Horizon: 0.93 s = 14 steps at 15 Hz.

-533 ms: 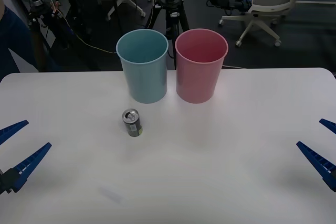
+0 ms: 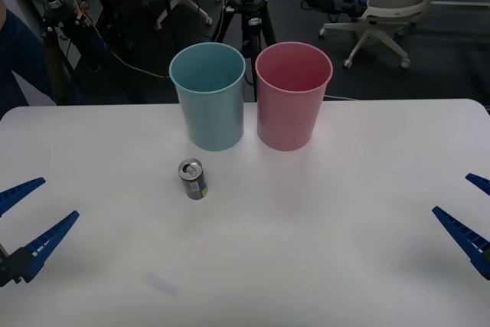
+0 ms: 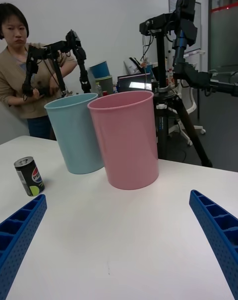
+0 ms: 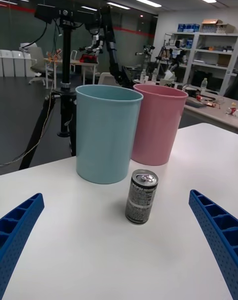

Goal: Grasp the object on the table and drop it into the matching bin: aluminum can to the light blue bin, PET bottle to the pink bin.

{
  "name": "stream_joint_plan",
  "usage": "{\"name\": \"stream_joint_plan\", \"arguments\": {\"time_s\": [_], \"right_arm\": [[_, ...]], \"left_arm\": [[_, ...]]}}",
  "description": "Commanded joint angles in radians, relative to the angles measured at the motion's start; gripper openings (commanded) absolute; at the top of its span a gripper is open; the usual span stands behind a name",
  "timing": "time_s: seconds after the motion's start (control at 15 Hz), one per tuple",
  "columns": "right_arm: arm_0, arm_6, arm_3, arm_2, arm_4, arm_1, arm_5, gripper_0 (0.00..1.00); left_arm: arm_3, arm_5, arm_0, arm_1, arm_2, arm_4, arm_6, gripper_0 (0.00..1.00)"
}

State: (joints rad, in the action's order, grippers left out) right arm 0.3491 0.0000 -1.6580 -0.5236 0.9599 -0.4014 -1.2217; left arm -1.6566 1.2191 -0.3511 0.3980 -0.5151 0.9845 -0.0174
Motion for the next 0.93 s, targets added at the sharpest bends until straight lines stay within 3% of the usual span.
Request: {"name": "stream_joint_plan", "arguments": {"time_s": [0.07, 0.27, 0.67, 0.93], "right_arm": [[0.000, 0.000, 0.000, 0.000, 0.000, 0.000, 0.000, 1.00], [0.000, 0.000, 0.000, 0.000, 0.000, 0.000, 0.000, 1.00], [0.000, 0.000, 0.000, 0.000, 0.000, 0.000, 0.000, 1.00], [0.000, 0.000, 0.000, 0.000, 0.000, 0.000, 0.000, 1.00]], "left_arm": [[0.003, -0.004, -0.009, 0.001, 0.015, 0.014, -0.021, 1.00], [0.054, -0.013, 0.011, 0.005, 0.056, 0.019, -0.133, 1.00], [0.305, -0.013, 0.146, 0.045, 0.176, 0.006, -0.340, 1.00], [0.336, -0.047, 0.205, 0.018, 0.254, 0.048, -0.375, 1.00]]}}
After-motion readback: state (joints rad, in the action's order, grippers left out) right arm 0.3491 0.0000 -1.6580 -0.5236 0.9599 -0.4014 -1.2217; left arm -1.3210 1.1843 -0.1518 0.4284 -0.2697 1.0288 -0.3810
